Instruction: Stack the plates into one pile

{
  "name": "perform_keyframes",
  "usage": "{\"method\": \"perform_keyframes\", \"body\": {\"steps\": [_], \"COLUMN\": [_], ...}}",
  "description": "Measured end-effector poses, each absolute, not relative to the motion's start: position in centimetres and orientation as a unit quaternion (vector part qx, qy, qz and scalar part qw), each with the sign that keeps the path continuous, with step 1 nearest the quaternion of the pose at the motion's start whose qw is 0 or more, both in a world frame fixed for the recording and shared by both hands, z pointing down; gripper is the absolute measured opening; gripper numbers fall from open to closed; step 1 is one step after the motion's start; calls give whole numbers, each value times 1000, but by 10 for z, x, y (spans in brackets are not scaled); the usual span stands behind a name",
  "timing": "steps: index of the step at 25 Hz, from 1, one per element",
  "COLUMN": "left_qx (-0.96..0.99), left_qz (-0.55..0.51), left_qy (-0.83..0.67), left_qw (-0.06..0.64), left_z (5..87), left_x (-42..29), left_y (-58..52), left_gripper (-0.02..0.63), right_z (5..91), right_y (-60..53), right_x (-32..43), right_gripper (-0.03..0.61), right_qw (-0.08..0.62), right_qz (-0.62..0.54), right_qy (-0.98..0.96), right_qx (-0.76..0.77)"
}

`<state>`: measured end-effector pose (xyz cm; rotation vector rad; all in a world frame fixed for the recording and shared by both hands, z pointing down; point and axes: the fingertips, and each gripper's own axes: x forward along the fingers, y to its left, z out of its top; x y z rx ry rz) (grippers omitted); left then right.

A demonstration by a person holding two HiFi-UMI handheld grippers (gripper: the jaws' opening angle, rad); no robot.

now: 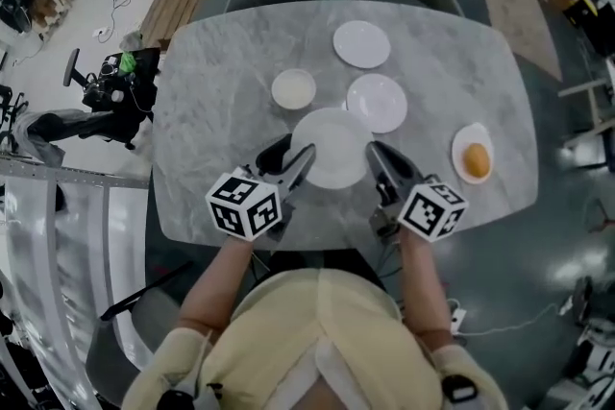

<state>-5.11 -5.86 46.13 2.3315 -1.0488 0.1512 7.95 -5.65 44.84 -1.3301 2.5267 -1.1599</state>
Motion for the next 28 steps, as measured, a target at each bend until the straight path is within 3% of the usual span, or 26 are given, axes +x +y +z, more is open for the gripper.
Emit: {"method": "perform_keyframes", "body": {"steps": [11, 28], "left_qx": [864, 833], "left_qz": [98, 208], "left_qy": [-398, -436], "left_qw": [294, 270], "left_z": [488, 540], "left_x": [37, 76], "left_y": [-119, -180], "left_gripper": [195, 195], "right_z": [472, 534], "right_y": [-113, -172], "right_x": [165, 203], "right_gripper": [18, 20], "right_qw": [9, 2], "right_qz": [-387, -453], "right_qy": [803, 762], "right_qx": [-453, -462]}}
